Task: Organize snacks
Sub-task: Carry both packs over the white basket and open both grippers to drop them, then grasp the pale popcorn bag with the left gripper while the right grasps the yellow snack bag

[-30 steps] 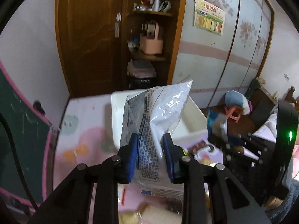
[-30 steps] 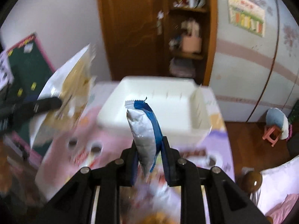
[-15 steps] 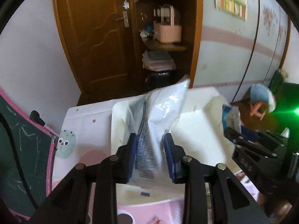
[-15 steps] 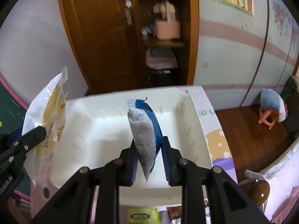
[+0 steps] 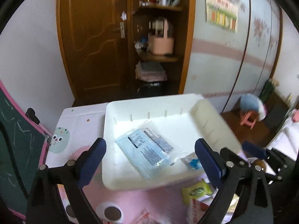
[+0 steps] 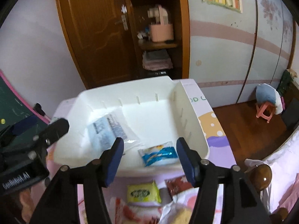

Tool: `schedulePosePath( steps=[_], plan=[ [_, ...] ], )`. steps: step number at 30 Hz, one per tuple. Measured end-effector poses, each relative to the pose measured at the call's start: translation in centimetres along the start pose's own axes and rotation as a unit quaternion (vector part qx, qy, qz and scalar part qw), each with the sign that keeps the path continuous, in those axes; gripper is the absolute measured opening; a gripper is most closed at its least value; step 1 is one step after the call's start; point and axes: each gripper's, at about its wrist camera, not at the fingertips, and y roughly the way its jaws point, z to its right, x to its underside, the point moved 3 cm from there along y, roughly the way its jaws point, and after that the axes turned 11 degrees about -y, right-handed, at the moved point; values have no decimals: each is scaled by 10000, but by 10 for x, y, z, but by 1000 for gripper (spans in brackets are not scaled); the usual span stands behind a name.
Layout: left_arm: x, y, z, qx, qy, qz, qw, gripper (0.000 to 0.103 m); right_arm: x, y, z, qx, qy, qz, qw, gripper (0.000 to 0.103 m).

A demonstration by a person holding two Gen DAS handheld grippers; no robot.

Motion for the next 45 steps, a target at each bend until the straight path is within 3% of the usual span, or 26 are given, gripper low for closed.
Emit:
schedulePosePath(
  steps=[6,11,14,19,22,27,35,39,45],
  plan=[
    [21,-77,-3,312,-110,140,9994,96,20,-63,-12,-52,-134,297,9995,59],
    [53,-126,-16,477,-502,-63,9976,96,42,-106,-18,-164,-203,344,9991,60],
    [74,-152,-26,639,-691,-38,9956,96,57,-127,-24,-9,-421,386,9984,67],
    [104,-177,-39,525,-775,-17,9956,96,85,-153,-24,-72,-625,320,9975,69],
    [121,-188,-47,413,-689,-76,9967,96,98,-162,-20,130,-811,240,9963,69],
    [142,-190,-71,218,-719,-372,9965,96,118,-161,-11,349,-871,-40,9956,69],
    [173,-162,-112,-187,-827,-1033,9910,96,155,-149,-6,169,-963,-594,9934,69],
    [190,-149,-115,-218,-459,-1358,9894,96,171,-141,2,218,-929,-866,9917,69],
    [222,-121,-115,-316,595,-1886,9797,96,189,-114,18,-214,-429,-1427,9886,69]
  ],
)
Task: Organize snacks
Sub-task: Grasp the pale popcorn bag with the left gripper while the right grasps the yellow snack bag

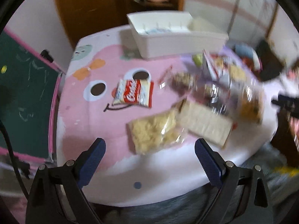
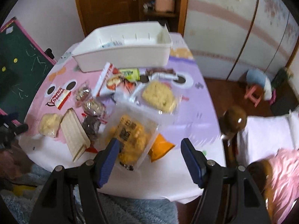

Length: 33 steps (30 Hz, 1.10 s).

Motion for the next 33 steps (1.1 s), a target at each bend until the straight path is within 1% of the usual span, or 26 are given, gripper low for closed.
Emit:
schedulePosePath(
  steps=[3,6,8,10,14,17,19,21,24,26,27,28,29,30,31,32,33],
  plan=[
    [3,17,3,-106,578,-175,9981,96,-1,11,2,-255,220,-93,9994,69],
    [0,33,8,-230,1133,-262,9929,96,-2,24,2,-389,338,-176,9985,69],
    [-5,42,10,-298,1356,-356,9897,96,-4,31,2,-412,382,-237,9981,69],
    [-10,51,14,-256,1568,-481,9861,96,-5,37,1,-512,439,-260,9974,69],
    [-15,68,27,-128,2103,-667,9753,96,-8,47,4,-688,529,-273,9959,69],
    [-18,82,34,-179,2432,-793,9666,96,-10,55,4,-785,558,-293,9949,69],
    [-20,91,34,-170,2465,-967,9642,96,-12,61,3,-961,605,-306,9931,69],
    [-21,95,34,-124,2432,-1075,9639,96,-15,65,2,-1053,602,-320,9921,70],
    [-20,100,34,-5,2350,-1164,9650,95,-19,70,-2,-1037,477,-278,9931,74],
    [-18,104,32,68,2192,-1279,9672,92,-21,74,-4,-1042,415,-263,9933,75],
    [-18,104,30,126,2099,-1281,9692,88,-23,76,-6,-1055,380,-250,9934,77],
    [-19,105,28,227,1969,-1353,9708,82,-24,78,-8,-1046,353,-248,9936,77],
    [-20,106,24,356,1749,-1445,9733,79,-24,79,-9,-1036,324,-238,9938,79],
    [-21,107,21,422,1601,-1496,9748,75,-25,79,-11,-1021,260,-212,9942,79],
    [-23,107,18,457,1443,-1510,9769,70,-25,80,-14,-995,181,-192,9947,80],
    [-24,107,16,416,1348,-1433,9796,68,-25,80,-16,-973,129,-177,9950,81],
    [-25,107,15,406,1285,-1412,9808,62,-25,80,-19,-938,60,-159,9954,83]
  ],
)
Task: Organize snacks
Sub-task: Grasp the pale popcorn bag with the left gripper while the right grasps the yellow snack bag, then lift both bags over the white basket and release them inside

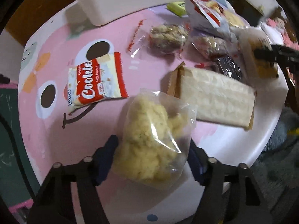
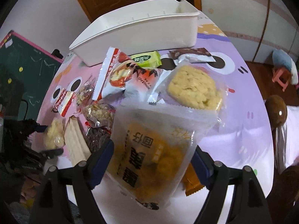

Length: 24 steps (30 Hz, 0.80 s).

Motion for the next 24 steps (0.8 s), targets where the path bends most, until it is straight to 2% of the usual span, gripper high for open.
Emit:
schedulePosePath(
  steps=[3,8,10,12,15,24],
  plan=[
    [-2,-2,-6,-39,-291,89,9995,51,0,1,-3,76,-88,-6,9999,85],
    [0,-5,-12,-24,-610,183,9980,47,0,2,-5,160,-110,-21,9998,85],
    [5,-10,-8,-9,-675,248,9974,43,1,-1,-6,242,-130,36,9996,80],
    [9,-15,-2,31,-741,316,9967,42,-1,-8,-7,253,-101,169,9995,65],
    [15,-24,6,88,-832,442,9955,41,-3,-16,-7,202,-85,313,9993,52],
    [18,-67,20,289,-1105,933,9891,40,-7,-41,-22,431,-322,568,9969,42]
  ],
)
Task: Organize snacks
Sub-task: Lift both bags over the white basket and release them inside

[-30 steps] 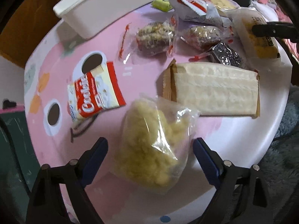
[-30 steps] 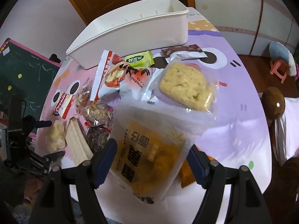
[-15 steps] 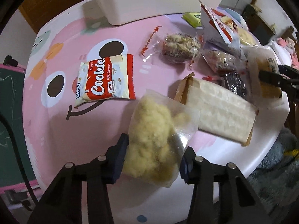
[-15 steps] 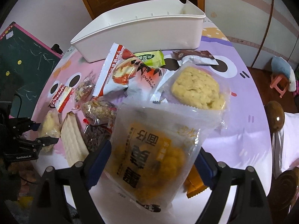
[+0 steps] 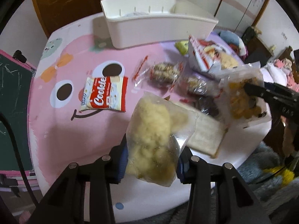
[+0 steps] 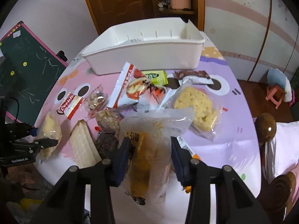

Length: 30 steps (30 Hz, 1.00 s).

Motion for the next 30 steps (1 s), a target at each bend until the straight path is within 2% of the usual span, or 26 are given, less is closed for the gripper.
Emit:
schedulePosePath(
  steps=[4,8,15,21,25,30],
  plan=[
    [-10,-23,13,52,80,251,9996,40,-13,-23,3,130,-3,252,9996,41],
    [-32,-60,25,86,102,596,9981,40,-42,-57,8,301,-49,638,9975,41],
    [-104,-130,37,-33,-105,1332,9910,40,-109,-118,19,682,-192,1457,9868,41],
    [-164,-176,52,-134,-116,1936,9809,41,-167,-147,25,1048,-325,2033,9730,41],
    [-203,-184,63,-235,-64,2174,9758,41,-203,-145,30,1191,-375,2190,9677,41],
    [-249,-158,70,-228,-98,2133,9767,41,-243,-116,46,1212,-312,2100,9697,41]
  ],
)
